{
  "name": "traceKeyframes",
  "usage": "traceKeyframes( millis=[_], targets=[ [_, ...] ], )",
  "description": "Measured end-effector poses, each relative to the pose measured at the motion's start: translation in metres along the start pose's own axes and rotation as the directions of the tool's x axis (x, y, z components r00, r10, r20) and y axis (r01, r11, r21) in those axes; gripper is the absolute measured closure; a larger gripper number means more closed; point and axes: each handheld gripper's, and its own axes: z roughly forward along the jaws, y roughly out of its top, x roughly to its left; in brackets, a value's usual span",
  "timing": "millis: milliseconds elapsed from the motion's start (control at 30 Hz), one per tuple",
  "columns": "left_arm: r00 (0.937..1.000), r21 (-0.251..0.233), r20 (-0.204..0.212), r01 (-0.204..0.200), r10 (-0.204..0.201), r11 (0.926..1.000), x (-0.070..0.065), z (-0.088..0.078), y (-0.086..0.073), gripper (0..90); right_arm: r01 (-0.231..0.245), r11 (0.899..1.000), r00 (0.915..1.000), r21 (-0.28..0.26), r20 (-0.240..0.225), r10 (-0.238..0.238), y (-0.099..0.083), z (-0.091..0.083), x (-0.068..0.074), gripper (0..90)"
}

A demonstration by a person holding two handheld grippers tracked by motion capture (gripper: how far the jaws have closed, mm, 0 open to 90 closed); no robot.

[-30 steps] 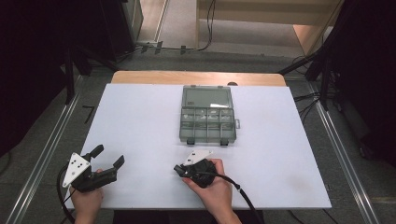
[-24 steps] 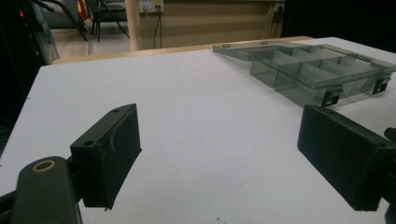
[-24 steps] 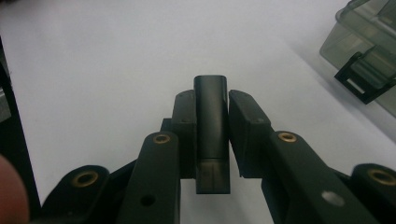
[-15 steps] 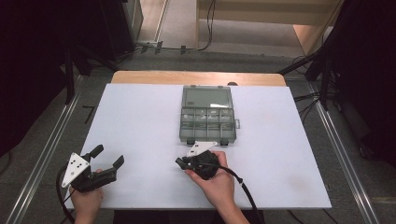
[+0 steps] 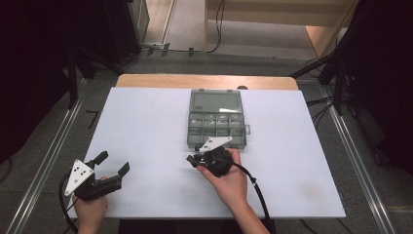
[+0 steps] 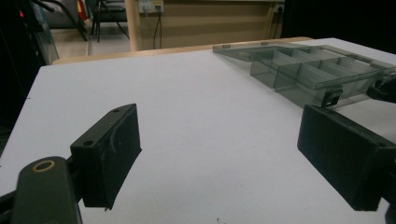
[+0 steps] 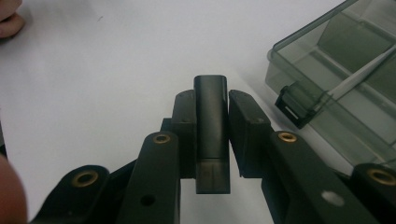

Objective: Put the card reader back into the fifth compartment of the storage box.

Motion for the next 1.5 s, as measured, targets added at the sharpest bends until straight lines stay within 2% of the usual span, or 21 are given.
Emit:
traceKeyframes(
  millis=[933, 1433, 1467, 1500],
  targets=[
    [1.0, -0.005, 0.002, 0.007, -0.007, 1.0, 0.001, 0.0, 0.0, 13.6, -0.016, 1.0, 0.9994, -0.012, 0.03, 0.016, 0.033, 0.006, -0.035, 71.0],
    [1.0, -0.005, 0.005, 0.005, -0.005, 1.0, 0.0, 0.0, 0.0, 13.5, -0.078, 0.997, 0.9949, -0.025, 0.063, 0.079, 0.045, 0.021, -0.058, 70.8],
    [1.0, -0.004, 0.004, 0.004, -0.004, 1.0, 0.0, 0.0, 0.0, 13.6, -0.081, 0.996, 0.9945, -0.032, 0.064, 0.083, 0.046, 0.021, -0.059, 70.5],
    [1.0, -0.003, 0.004, 0.005, -0.005, 1.0, 0.0, 0.0, 0.0, 13.6, -0.079, 0.996, 0.9949, -0.041, 0.059, 0.082, 0.047, 0.022, -0.061, 66.4]
  ],
)
